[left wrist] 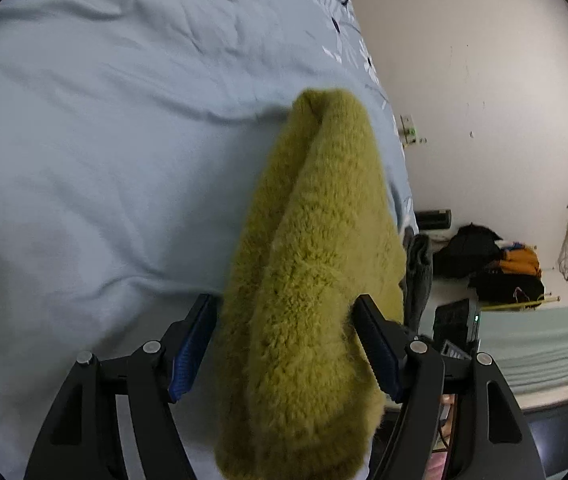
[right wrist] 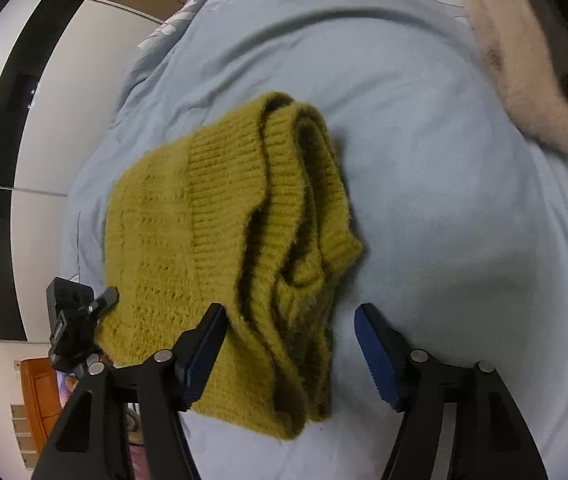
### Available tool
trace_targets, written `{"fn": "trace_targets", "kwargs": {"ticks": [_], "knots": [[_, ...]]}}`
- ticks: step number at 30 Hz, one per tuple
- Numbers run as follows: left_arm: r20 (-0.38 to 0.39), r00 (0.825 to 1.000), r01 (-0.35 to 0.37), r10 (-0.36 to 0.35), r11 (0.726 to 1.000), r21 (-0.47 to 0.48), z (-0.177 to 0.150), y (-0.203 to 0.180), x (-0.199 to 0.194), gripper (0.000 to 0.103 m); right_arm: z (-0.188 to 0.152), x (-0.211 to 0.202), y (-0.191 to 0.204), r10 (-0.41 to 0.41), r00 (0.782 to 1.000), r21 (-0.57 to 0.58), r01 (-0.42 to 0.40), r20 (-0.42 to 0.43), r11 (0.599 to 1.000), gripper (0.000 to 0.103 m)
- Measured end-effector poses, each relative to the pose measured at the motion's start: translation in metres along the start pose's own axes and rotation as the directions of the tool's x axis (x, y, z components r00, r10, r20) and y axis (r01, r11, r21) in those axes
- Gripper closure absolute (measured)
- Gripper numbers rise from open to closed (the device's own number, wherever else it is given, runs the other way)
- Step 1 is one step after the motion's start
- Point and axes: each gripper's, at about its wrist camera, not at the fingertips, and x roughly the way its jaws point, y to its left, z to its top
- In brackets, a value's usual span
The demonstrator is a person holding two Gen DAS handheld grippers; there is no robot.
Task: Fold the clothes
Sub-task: 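Grasp the folded sweater with both grippers and lift it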
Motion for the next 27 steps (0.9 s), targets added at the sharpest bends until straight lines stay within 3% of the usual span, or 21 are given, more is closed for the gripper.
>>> {"fn": "trace_targets", "kwargs": {"ticks": [4,12,17,20,22,27], "knots": [[-0.001,1.000,0.017,-0.017,1.000,-0.006,-0.001,0.005,-0.002,0.031,0.003,0.008,0.006,-0.020,1.000,-0.008,0.020,0.014,1.000,0.023],[0.001,1.000,-0.004,0.004,1.000,0.017,-0.001,0.001,-0.010,0.031,-0.003,0.016,0.021,-0.059,0.997,-0.039,0.061,0.057,0.997,0.021],[0.017,1.000,-0.009,0.009,1.000,0.014,0.001,0.001,-0.014,0.033,-0.006,0.008,0.013,0.004,0.994,0.005,-0.004,0.109,1.000,0.023],[0.026,1.000,0.005,-0.005,1.000,-0.006,0.001,0.004,-0.013,0.045,-0.010,0.001,0.007,0.038,0.988,0.043,-0.045,0.151,0.998,0.032],[0.036,0.999,-0.002,0.002,1.000,-0.004,0.001,0.002,-0.015,0.052,-0.012,-0.002,0.003,0.045,0.985,0.059,-0.056,0.165,0.997,0.050],[0.080,0.995,-0.065,0.061,0.997,0.039,-0.003,-0.017,-0.026,0.069,-0.017,-0.003,-0.007,0.080,0.981,0.087,-0.096,0.178,0.992,0.064]]}}
